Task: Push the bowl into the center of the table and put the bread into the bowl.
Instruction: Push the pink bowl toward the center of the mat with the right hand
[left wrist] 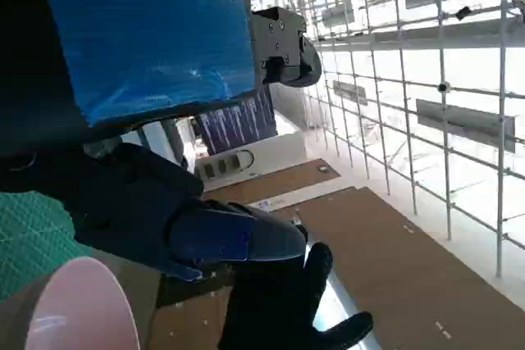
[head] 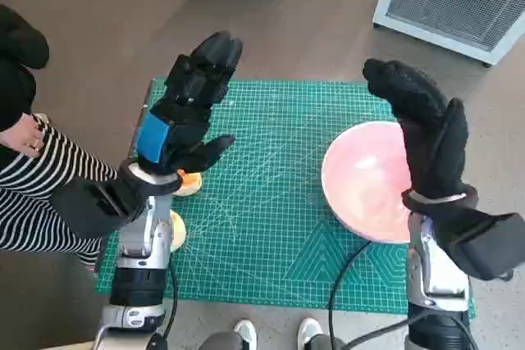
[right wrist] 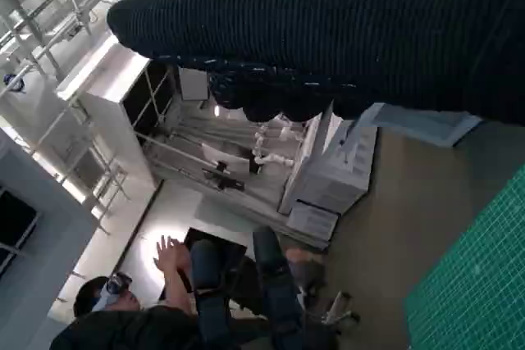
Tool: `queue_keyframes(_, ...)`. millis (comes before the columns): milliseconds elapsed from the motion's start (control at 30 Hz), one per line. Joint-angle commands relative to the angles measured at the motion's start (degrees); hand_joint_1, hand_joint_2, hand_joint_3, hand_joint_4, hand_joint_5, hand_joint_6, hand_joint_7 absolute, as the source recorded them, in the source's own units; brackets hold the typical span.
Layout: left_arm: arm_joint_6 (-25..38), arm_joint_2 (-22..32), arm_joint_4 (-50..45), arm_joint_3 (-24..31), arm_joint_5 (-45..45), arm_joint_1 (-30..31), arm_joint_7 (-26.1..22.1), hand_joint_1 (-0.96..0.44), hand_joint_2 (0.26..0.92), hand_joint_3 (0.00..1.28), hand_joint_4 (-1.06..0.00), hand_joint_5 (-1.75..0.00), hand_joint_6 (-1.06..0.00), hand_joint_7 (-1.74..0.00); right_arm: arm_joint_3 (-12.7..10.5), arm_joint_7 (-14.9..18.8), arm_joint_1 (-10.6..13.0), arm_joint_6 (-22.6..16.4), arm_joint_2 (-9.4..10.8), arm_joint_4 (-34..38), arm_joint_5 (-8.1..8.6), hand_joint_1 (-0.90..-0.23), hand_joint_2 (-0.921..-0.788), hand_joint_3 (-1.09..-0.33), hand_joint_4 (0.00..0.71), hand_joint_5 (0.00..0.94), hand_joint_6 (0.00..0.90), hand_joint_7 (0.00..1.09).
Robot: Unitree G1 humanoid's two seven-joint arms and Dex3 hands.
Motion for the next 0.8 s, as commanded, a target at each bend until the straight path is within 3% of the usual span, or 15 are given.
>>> queue_keyframes(33, 0.33, 0.24, 0.41, -0.24, -0.66, -1.24, -0.59, -0.62, 0.921, 0.29, -0.05, 0.00, 0.00, -0.44, -0.13, 0.62, 0.47, 1.04, -0.23, 0.56, 0.78, -0.699, -0.921, -0.715, 0.151, 0.000, 0.011, 0.55)
queue_keyframes(567, 1.55, 0.07, 0.09, -0.25, -1.57, -1.46, -1.54, -0.60, 0.921, 0.29, -0.05, 0.00, 0.00, -0.44, -0.33, 0.74, 0.50, 0.95, -0.20, 0.63, 0.88, -0.694, -0.921, -0.712, 0.152, 0.001, 0.023, 0.55)
queue_keyframes(800, 1.95, 0.46, -0.09, -0.33, -1.72, -1.43, -1.73, -0.59, 0.921, 0.30, -0.05, 0.00, 0.00, -0.44, -2.14, 1.70, 1.37, 1.00, -1.67, 0.03, 2.23, -0.694, -0.921, -0.709, 0.156, 0.003, 0.027, 0.55)
